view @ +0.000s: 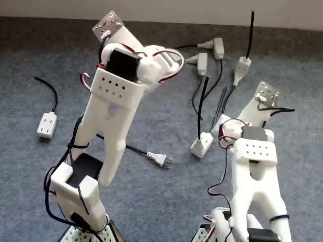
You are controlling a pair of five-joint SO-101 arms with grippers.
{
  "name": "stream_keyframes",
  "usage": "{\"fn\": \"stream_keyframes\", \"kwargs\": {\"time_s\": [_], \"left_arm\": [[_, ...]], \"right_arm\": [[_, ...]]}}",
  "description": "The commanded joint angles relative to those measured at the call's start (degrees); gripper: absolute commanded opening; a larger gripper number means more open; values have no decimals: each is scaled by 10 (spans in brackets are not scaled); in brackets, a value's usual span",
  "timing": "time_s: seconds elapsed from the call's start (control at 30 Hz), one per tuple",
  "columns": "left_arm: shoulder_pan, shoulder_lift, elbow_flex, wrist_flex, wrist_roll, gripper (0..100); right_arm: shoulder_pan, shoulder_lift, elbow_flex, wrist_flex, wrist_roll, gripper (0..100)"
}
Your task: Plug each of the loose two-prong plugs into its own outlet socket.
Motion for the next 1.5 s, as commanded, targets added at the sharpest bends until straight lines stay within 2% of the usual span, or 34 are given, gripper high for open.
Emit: {"fn": "stream_keyframes", "kwargs": {"time_s": [0.0, 0.2, 0.47, 0.77, 1.0, 1.1, 1.23, 1.47], "left_arm": [[-17, -29, 7, -8, 0, 334], [-17, -29, 73, -12, 0, 334], [-16, -29, 85, -11, 0, 334], [-20, -29, 90, -12, 0, 334], [-20, -29, 90, -9, -1, 334], [-19, -29, 90, -9, -1, 334], [-18, -29, 103, -13, -1, 334], [-19, -29, 109, -17, 0, 334]], "right_arm": [[-69, 45, -25, -26, -69, 362], [-106, 91, -51, -43, -85, 394], [-109, 140, -56, -63, -87, 393], [-173, 177, -82, -72, -86, 393], [-175, 184, -116, -77, -88, 393], [-175, 185, -112, -105, -98, 392], [-175, 185, -76, -150, -156, 392], [-176, 185, -36, -211, -164, 376]]}}
